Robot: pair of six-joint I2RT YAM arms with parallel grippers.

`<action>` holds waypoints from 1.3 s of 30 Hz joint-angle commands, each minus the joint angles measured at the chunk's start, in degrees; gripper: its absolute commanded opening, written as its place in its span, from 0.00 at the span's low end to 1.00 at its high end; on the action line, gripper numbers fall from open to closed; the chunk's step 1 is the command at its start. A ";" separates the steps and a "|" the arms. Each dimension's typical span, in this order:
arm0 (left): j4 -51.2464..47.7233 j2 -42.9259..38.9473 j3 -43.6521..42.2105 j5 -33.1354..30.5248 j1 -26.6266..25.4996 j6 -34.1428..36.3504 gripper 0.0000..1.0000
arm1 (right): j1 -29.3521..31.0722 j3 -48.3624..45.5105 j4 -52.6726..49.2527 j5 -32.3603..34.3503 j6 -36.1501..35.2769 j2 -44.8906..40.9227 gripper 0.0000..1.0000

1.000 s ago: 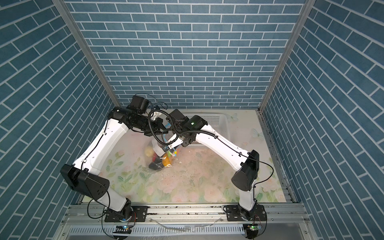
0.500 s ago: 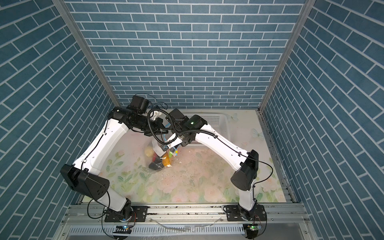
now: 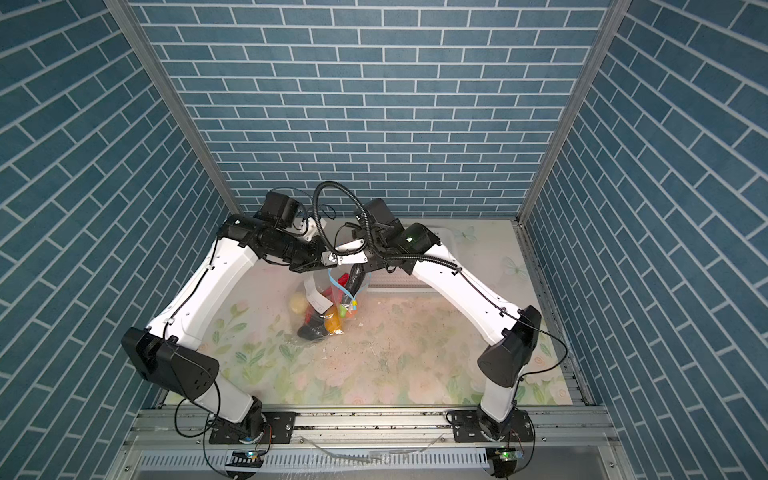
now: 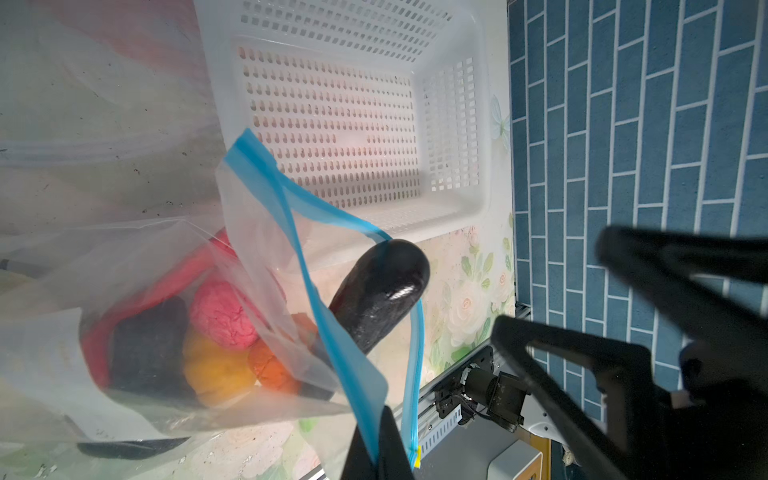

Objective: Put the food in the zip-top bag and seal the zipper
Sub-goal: 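Lower the eggplant into the bag and open the right gripper, then raise the open right gripper out of the bag and move it toward the basket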

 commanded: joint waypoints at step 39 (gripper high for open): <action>6.22 -6.03 -5.53 -0.42 -0.07 -2.33 0.00 | -4.82 -51.80 34.83 8.45 78.17 -10.16 0.66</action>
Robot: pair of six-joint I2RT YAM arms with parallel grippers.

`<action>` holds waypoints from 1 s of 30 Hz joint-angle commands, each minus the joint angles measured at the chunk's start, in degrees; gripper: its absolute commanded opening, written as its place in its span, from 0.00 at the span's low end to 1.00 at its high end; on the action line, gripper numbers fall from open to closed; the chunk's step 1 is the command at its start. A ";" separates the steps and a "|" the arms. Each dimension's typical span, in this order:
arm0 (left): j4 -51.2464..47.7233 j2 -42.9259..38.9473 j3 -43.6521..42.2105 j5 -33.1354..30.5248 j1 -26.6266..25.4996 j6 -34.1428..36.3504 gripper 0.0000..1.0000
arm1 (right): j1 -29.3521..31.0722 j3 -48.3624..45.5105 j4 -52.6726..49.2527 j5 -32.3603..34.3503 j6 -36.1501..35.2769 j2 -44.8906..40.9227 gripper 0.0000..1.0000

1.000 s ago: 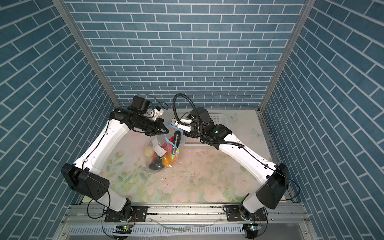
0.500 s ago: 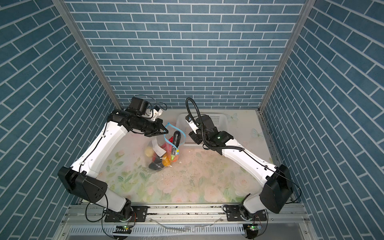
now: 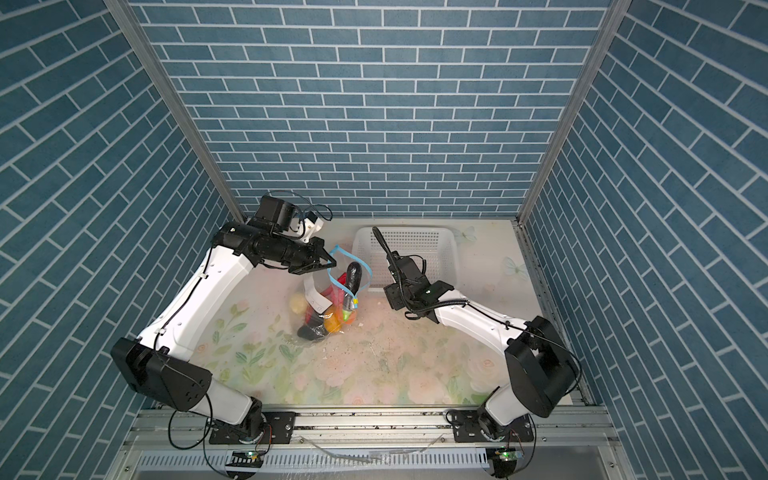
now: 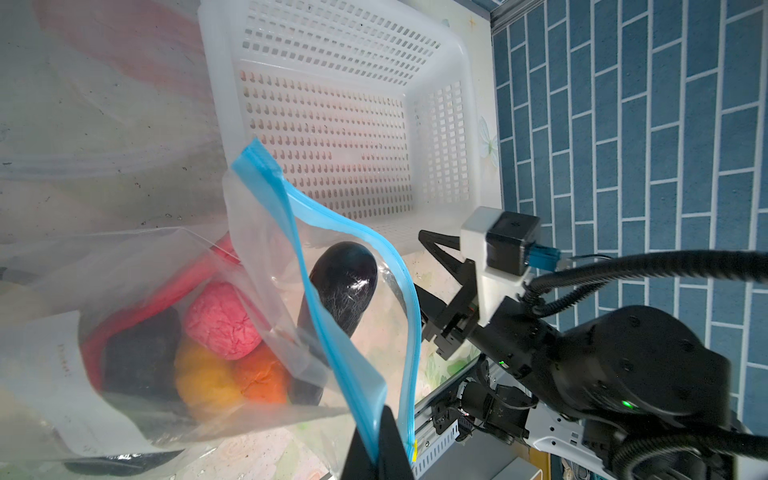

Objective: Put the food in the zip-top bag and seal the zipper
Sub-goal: 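Raise the open right gripper out of the bag and move it toward the basket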

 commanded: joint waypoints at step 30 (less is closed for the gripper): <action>1.99 -2.41 -1.75 -0.07 -0.03 -0.83 0.00 | -2.25 -1.84 5.16 4.56 -6.35 1.72 0.58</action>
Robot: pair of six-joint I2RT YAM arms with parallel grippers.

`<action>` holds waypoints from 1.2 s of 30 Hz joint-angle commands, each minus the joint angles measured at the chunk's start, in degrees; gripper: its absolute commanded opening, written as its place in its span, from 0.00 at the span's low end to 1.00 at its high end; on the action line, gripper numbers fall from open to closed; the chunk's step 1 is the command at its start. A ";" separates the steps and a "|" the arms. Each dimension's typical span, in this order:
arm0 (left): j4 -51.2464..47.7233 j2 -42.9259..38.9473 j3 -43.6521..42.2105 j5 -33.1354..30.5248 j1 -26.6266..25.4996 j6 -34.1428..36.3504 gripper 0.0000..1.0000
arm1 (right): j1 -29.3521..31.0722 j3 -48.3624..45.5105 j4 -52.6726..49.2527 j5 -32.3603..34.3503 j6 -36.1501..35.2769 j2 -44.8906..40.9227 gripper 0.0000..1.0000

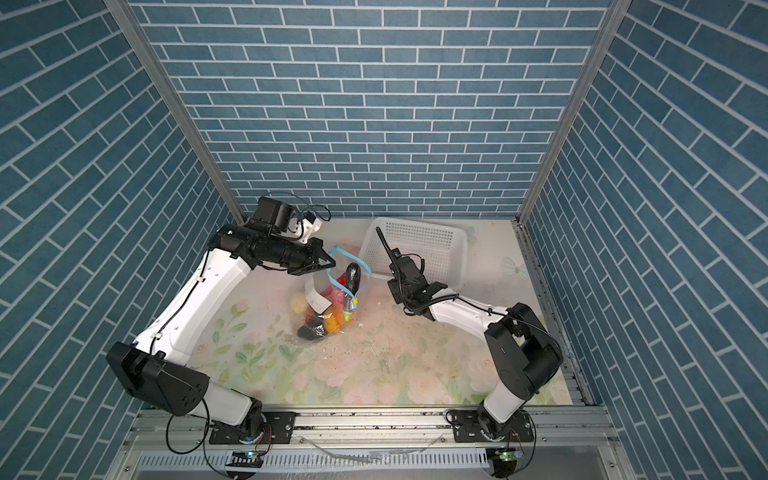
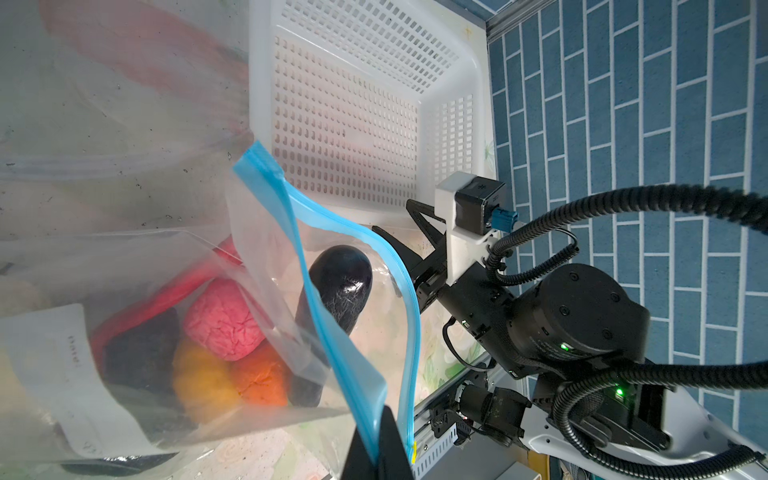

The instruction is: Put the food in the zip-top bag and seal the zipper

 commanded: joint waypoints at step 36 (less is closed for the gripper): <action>3.03 -0.39 -1.47 1.86 -0.10 -0.71 0.00 | 5.33 -8.60 3.15 6.75 -4.19 -6.74 0.63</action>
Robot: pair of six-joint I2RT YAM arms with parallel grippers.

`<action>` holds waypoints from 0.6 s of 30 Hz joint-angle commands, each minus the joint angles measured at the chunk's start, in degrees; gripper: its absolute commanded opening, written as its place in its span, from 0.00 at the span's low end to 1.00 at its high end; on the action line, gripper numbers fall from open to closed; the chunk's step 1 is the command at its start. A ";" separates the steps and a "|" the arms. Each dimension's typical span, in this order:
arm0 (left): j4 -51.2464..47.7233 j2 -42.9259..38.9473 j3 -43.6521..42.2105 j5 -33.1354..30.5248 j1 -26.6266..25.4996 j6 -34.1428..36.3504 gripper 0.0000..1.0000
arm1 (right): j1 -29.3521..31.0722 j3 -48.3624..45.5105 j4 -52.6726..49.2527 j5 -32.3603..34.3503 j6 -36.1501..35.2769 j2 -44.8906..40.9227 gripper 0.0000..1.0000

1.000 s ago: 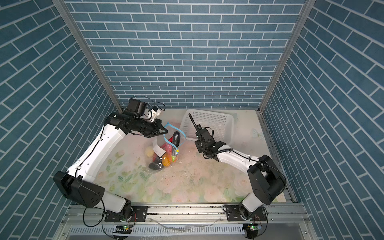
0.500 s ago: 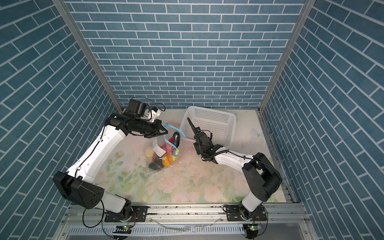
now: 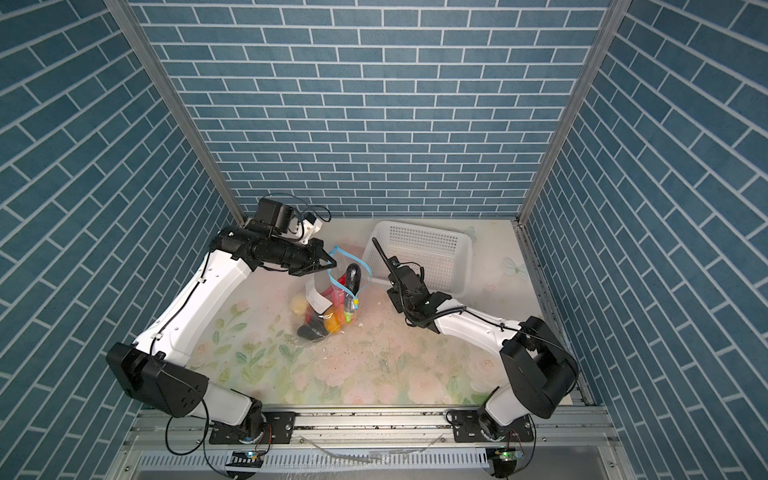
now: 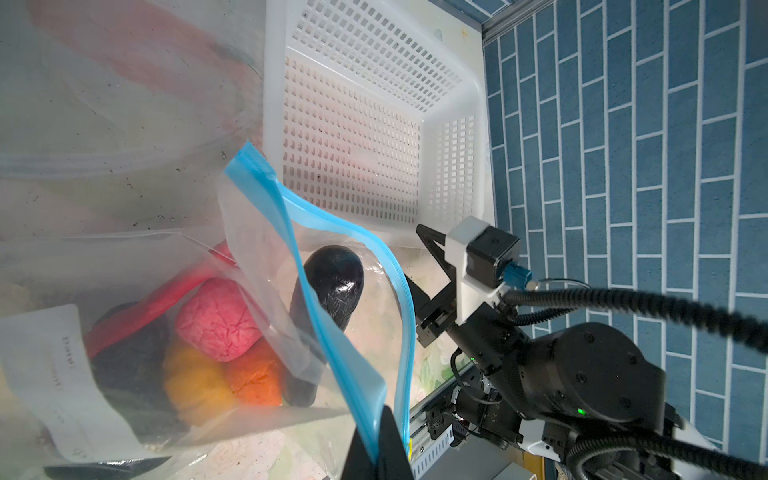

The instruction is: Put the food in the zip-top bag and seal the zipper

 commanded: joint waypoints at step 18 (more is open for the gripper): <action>0.88 -2.76 -2.30 0.04 -0.09 -0.25 0.00 | -4.09 -4.24 9.63 -0.36 -1.35 5.97 0.58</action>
